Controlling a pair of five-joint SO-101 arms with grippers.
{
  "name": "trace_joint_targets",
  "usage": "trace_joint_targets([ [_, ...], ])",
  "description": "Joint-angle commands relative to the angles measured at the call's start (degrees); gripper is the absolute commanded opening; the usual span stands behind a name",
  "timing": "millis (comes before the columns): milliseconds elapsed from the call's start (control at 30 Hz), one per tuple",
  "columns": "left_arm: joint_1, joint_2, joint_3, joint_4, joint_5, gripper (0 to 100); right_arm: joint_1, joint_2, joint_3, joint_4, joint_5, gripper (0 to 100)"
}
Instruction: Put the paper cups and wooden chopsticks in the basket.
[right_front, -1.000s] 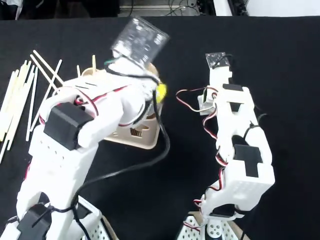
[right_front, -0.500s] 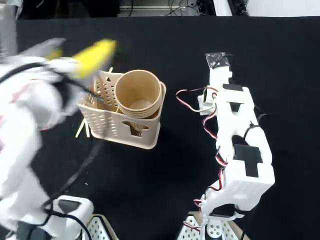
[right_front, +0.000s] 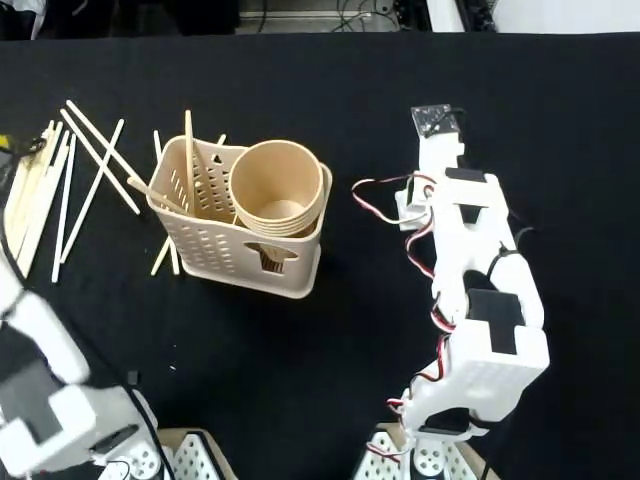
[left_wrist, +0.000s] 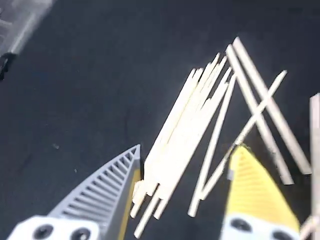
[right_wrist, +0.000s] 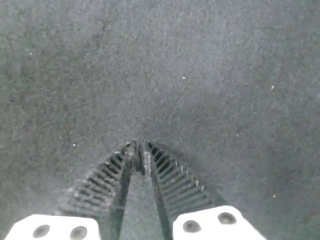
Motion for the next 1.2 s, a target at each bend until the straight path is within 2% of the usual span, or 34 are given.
trace_joint_targets([
  [0, -0.7, 9.9, 1.3, -8.0, -6.0, 24, -1.0, -0.2, -0.5, -0.8, 0.6, 1.2],
  [133, -1.5, 23.9, -2.4, -14.9, -5.8, 24, -1.0, -0.2, -0.5, -0.8, 0.6, 1.2],
  [233, -0.4, 35.7, -8.7, -13.8, -6.1, 24, -1.0, -0.2, -0.5, -0.8, 0.6, 1.2],
  [533, 0.6, 62.6, -46.0, 6.6, -5.2, 23, -1.0, -0.2, -0.5, -0.9, 0.6, 1.2],
  [767, 3.6, 75.1, -75.2, 29.5, -2.9, 4, -1.0, -0.2, -0.5, -0.9, 0.6, 1.2],
  [833, 4.1, 76.6, -79.8, 29.4, -1.2, 3, -1.0, -0.2, -0.5, -0.9, 0.6, 1.2],
  [1000, 5.9, 72.3, -78.5, 29.5, 7.9, 3, -1.0, -0.2, -0.5, -1.0, 0.6, 1.2],
  [1167, 8.5, 53.5, -58.9, 29.5, 13.6, 3, -1.0, -0.2, -0.5, -1.0, 0.6, 1.2],
])
